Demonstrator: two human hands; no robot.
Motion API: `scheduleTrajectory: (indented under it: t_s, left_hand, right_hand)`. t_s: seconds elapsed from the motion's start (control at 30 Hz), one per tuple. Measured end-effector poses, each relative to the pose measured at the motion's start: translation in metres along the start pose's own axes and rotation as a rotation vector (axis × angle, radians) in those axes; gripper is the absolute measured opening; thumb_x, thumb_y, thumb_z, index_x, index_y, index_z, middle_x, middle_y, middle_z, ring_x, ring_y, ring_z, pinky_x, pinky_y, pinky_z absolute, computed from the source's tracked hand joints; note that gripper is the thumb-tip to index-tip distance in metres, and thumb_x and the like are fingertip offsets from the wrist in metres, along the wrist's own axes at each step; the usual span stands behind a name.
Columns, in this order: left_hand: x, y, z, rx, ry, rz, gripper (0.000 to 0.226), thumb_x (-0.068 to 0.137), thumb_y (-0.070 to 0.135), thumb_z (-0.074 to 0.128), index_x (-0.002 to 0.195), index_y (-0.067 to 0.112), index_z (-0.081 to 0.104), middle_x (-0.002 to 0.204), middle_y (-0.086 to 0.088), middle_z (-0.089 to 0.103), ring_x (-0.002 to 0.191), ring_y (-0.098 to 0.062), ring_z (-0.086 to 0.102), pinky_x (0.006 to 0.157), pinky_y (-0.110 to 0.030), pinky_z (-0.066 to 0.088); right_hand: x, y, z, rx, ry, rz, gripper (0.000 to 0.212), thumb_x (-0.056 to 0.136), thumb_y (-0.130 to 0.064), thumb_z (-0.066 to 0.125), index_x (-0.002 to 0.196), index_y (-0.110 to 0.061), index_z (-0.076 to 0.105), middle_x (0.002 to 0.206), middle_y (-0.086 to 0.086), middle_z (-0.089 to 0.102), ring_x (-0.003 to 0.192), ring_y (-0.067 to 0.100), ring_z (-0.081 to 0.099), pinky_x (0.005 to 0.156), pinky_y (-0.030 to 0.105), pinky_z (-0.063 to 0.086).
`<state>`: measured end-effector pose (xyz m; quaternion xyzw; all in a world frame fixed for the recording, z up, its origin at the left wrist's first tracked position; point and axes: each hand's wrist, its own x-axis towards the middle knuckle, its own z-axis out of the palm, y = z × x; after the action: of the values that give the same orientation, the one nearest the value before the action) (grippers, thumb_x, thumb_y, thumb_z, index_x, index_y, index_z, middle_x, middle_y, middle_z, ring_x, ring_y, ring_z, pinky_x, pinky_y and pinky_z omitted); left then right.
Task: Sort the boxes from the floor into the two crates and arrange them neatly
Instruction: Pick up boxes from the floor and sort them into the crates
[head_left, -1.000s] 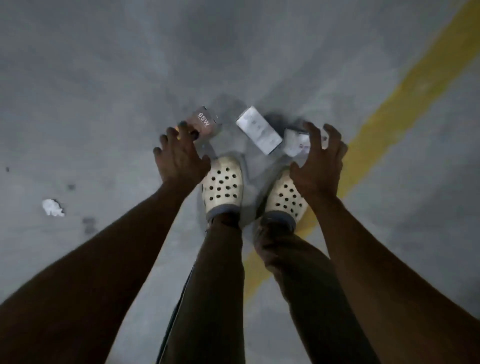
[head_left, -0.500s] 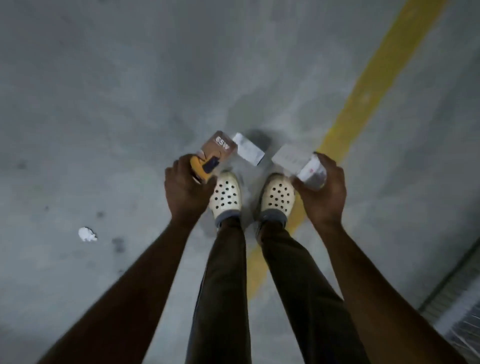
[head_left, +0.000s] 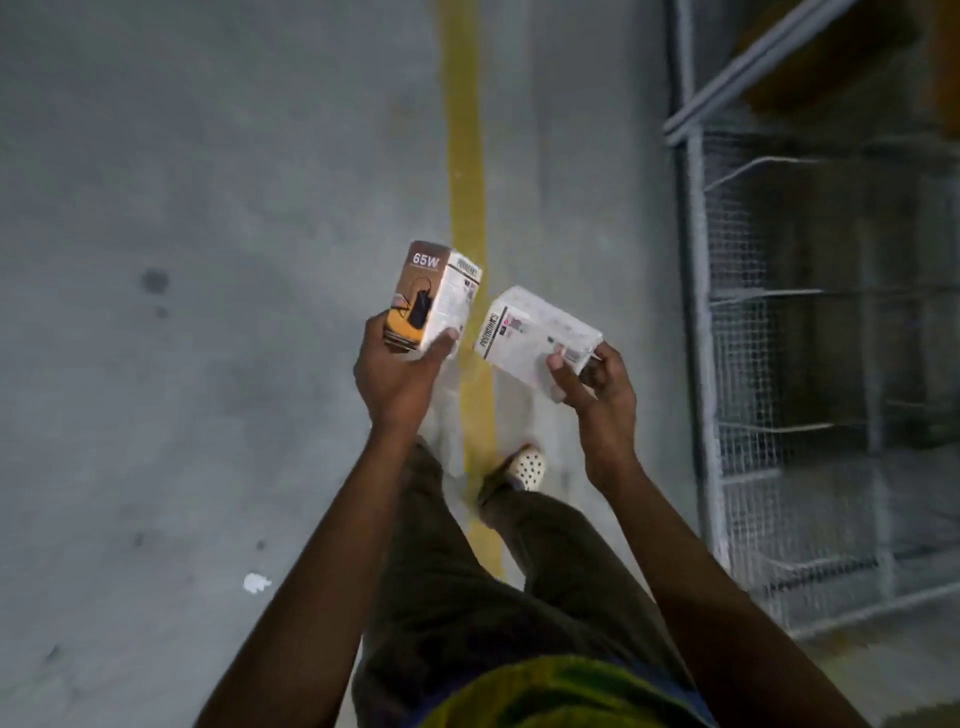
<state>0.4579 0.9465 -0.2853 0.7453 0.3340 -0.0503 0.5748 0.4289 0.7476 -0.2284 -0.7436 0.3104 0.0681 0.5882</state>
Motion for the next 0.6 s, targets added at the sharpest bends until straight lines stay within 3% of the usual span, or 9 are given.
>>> scheduleTrajectory:
  t_s: [0.13,0.27,0.4,0.5,0.6]
  left_hand:
    - [-0.052,0.059,0.036,-0.031,-0.150,0.139,0.056,0.066,0.037,0.093,0.113,0.022,0.066,0.095,0.016,0.071,0.083,0.002,0.068,0.081,-0.027,0.058]
    - [-0.128,0.097,0.081,-0.043,-0.352,0.276,0.053,0.069,0.036,0.092,0.113,0.021,0.067,0.098,0.011,0.075,0.087,-0.006,0.072,0.079,-0.026,0.058]
    - [-0.225,0.112,0.136,-0.087,-0.556,0.386,0.047,0.072,0.029,0.091,0.110,0.016,0.067,0.098,0.005,0.076,0.085,-0.009,0.071,0.076,-0.023,0.057]
    - [-0.315,0.104,0.179,-0.107,-0.697,0.470,0.045,0.073,0.027,0.091,0.109,0.014,0.067,0.098,0.004,0.076,0.087,-0.013,0.073,0.076,-0.025,0.058]
    - [-0.400,0.093,0.218,-0.169,-0.796,0.428,0.040,0.077,0.022,0.088,0.108,0.009,0.067,0.103,-0.004,0.076,0.087,-0.018,0.071,0.070,-0.028,0.058]
  right_hand:
    - [-0.035,-0.011,-0.074,0.134,0.163,-0.048,0.055,0.077,-0.048,0.082,0.125,-0.030,0.065,0.121,-0.002,0.072,0.112,0.024,0.068,0.092,0.056,0.057]
    - [-0.079,-0.001,-0.157,0.427,0.358,-0.034,0.055,0.079,-0.039,0.083,0.127,-0.021,0.064,0.119,0.005,0.074,0.114,0.032,0.068,0.081,0.041,0.056]
    - [-0.132,0.029,-0.241,0.682,0.533,-0.030,0.055,0.082,-0.034,0.075,0.131,-0.013,0.062,0.112,-0.003,0.077,0.098,0.011,0.071,0.077,0.038,0.051]
    - [-0.172,0.062,-0.308,0.808,0.651,-0.049,0.057,0.081,-0.036,0.075,0.131,-0.012,0.061,0.105,-0.004,0.077,0.090,0.008,0.070,0.076,0.038,0.050]
    - [-0.207,0.088,-0.376,0.921,0.730,-0.067,0.037,0.091,-0.031,0.073,0.124,-0.017,0.065,0.103,-0.003,0.077,0.091,0.011,0.070,0.074,0.036,0.051]
